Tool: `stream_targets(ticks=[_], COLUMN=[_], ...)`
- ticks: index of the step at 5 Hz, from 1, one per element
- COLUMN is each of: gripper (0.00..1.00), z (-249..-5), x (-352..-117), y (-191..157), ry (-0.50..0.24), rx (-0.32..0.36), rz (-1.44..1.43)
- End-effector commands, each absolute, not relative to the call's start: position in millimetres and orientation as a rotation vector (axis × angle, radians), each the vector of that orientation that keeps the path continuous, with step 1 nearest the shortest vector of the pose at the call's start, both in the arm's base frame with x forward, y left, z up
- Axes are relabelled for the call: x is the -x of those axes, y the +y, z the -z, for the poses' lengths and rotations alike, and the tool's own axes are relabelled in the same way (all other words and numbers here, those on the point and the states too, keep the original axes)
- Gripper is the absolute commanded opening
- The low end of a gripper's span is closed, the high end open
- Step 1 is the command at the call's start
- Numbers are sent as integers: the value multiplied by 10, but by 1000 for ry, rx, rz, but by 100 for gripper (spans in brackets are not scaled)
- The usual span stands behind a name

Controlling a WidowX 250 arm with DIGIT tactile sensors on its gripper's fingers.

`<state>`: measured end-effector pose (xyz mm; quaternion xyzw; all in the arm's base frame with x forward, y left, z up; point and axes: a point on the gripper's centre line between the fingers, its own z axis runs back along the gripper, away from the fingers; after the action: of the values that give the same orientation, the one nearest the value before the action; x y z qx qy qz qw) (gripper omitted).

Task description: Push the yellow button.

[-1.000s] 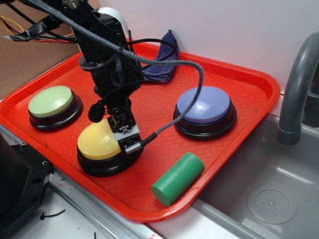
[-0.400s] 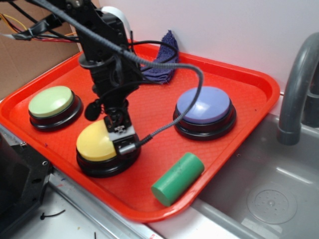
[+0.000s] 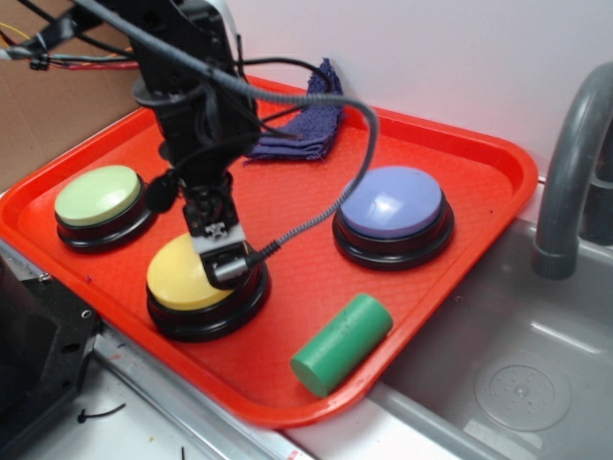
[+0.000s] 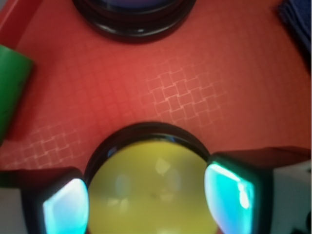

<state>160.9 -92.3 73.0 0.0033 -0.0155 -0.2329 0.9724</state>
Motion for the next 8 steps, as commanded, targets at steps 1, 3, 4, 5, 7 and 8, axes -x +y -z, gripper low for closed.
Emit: stream_targets(ticks=[1, 3, 4, 5, 7, 8], gripper=[100, 100, 100, 100, 100, 100], z=[-999, -1181, -1258, -1369, -1522, -1573], x=[-1607, -1547, -1531, -1527, -1507, -1503], y=[-983, -919, -865, -829, -747, -705], ry=[-87, -81, -70, -72, -67, -64], rx=[-13, -20, -13, -15, -21, -19], rz=[466, 472, 452, 441, 406, 395])
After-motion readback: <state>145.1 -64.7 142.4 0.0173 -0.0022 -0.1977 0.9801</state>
